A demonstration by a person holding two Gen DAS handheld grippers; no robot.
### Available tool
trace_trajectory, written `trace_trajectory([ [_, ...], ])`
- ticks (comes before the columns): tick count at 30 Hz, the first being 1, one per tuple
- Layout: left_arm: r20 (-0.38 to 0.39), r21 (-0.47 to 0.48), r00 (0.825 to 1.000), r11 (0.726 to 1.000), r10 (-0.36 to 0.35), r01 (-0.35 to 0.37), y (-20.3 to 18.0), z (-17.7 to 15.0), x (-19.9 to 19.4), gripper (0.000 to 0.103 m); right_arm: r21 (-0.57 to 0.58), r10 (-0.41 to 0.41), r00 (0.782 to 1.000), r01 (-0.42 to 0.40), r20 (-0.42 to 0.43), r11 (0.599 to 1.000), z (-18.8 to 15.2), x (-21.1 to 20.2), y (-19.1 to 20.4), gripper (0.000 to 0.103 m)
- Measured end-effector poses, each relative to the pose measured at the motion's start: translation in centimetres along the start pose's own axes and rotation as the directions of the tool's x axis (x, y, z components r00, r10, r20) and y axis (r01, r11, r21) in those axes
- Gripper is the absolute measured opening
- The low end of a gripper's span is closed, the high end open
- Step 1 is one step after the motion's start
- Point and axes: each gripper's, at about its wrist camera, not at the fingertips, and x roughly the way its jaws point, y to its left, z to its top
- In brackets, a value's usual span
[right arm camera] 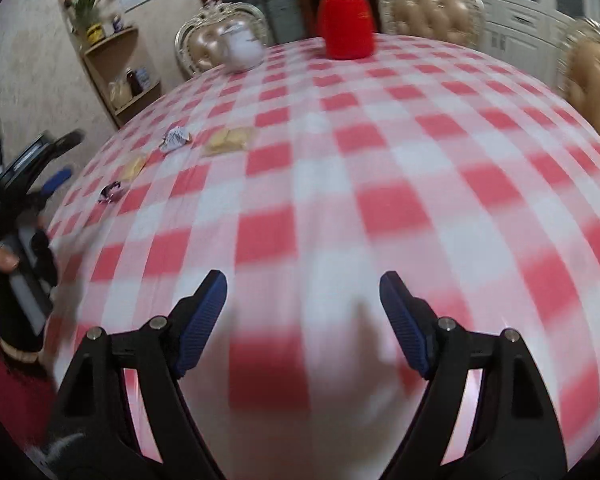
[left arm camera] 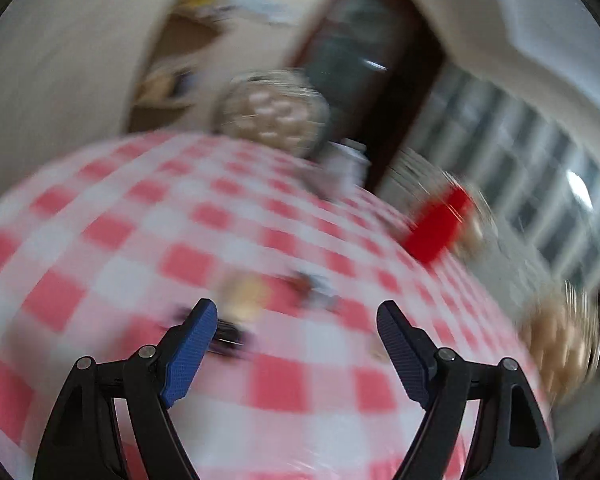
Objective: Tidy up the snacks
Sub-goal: 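Move both open tools back over the snacks on the table, then grasp the yellow cake packet with the right tool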
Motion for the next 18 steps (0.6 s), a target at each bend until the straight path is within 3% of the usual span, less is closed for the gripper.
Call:
trace_trajectory([
  [2, -0.043, -0.120, 0.998, 0.992, 0.039, -0.044, 3.6, 1.0, 0.7, 0.083, -0.035, 0.015, 1.000, -0.015, -0.003, 0.999, 2.4, 2.9, 0.7, 0.081],
  [7, 0.011, -0.272, 0.994, 0.957, 0.113, -0.106, 7.7, 1.3, -0.3, 0.083, -0.146, 0.033, 0.998, -0.040, -0.046, 0.988, 7.9, 10.4, 4.0, 0.081],
  [10, -0.033, -0.289, 0.993, 0.950, 0.115, -0.119, 8.5, 1.2, 0.7, 0.083, -0.306, 0.000, 0.997, -0.025, -0.081, 0.952, 10.5, 14.6, 6.9, 0.081],
  [14, -0.045, -0.270, 0.993, 0.956, 0.109, -0.117, 7.6, 0.9, 1.0, 0.083, -0.489, 0.036, 0.992, -0.090, -0.119, 0.867, 12.4, 18.1, 9.7, 0.082],
  [16, -0.033, -0.238, 0.992, 0.963, 0.125, -0.129, 6.9, 1.2, 1.0, 0.083, -0.526, 0.061, 0.990, -0.120, -0.128, 0.842, 13.0, 18.9, 10.1, 0.082],
  [18, -0.035, -0.210, 0.990, 0.967, 0.138, -0.143, 6.2, 1.1, 1.2, 0.084, -0.499, 0.096, 0.983, -0.162, -0.155, 0.851, 13.6, 19.7, 9.7, 0.078],
])
